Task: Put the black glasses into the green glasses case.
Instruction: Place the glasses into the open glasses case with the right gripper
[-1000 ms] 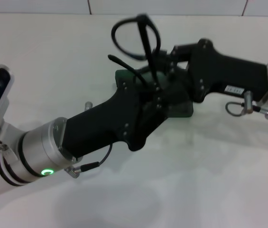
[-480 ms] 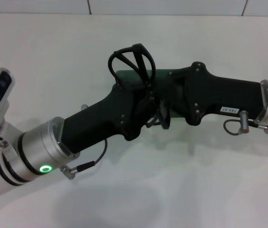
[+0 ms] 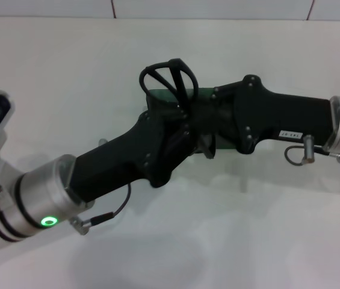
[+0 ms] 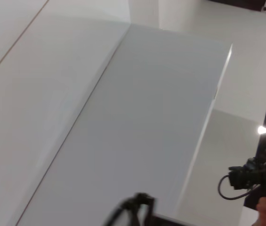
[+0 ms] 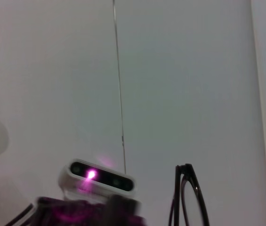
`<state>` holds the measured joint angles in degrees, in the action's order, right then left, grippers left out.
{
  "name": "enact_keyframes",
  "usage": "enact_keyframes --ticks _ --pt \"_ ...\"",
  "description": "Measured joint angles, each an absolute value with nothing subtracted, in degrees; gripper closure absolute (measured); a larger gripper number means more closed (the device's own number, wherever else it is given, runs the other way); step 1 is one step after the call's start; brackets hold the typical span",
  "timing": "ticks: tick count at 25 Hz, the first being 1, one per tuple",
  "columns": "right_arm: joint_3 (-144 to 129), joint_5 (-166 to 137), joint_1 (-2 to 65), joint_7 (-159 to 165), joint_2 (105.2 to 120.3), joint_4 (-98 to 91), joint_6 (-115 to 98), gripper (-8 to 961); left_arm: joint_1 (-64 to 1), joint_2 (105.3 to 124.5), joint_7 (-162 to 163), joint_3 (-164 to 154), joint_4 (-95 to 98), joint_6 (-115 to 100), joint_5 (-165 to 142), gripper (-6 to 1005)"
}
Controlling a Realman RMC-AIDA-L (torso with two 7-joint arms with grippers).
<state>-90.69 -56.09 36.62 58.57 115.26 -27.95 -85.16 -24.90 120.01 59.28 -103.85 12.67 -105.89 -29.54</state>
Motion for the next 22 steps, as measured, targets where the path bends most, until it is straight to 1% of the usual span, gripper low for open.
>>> enact_keyframes --ticks 2,4,5,9,11,13,14,17,18,19,22 --pt "-90.36 -56.67 36.59 59.78 114.78 -29.07 -84.42 900 -24.15 119.74 59.11 -103.81 12.53 -107.72 -30.02 963" --pt "-90.29 -59.31 36.50 63.12 113.51 -32.93 -82.36 901 -23.48 119.41 58.91 -103.65 12.48 -108.75 -30.49 963" --pt "-90.29 -59.31 36.50 63.12 113.51 -32.93 -82.36 901 -22.97 119.05 58.73 -103.50 12.47 -109.36 -30.72 963" --pt "-90.25 -70.88 36.18 76.73 110.92 -45.78 -75.42 900 -20.83 117.57 58.15 -103.14 12.48 -111.35 -30.68 963" --pt "-89.93 -79.23 36.42 85.15 110.29 -52.66 -72.47 900 -19.61 116.73 57.50 -102.42 12.47 -112.40 -30.73 963" --pt "-88.39 -90.59 37.58 94.92 110.68 -59.20 -70.93 900 -18.56 116.07 56.76 -101.95 12.37 -112.71 -30.81 963" --pt "-87.34 -97.16 38.56 99.61 111.47 -61.85 -71.03 901 -18.23 115.92 56.45 -101.88 12.28 -112.71 -30.77 963" --pt "-85.59 -114.07 41.98 107.55 114.76 -65.80 -72.69 901 -17.69 115.61 55.32 -100.96 11.32 -112.71 -30.71 963" --pt "-86.12 -118.20 43.02 109.00 115.49 -66.21 -72.48 901 -17.81 115.63 55.11 -100.62 10.87 -112.72 -30.75 963" --pt "-87.65 -120.99 43.88 110.23 115.98 -66.24 -71.70 901 -18.05 115.63 55.03 -100.47 10.43 -112.72 -30.85 963" --pt "-93.86 -125.45 47.31 115.00 115.98 -64.88 -67.71 901 -18.56 115.43 54.98 -100.38 10.10 -112.81 -30.89 963"
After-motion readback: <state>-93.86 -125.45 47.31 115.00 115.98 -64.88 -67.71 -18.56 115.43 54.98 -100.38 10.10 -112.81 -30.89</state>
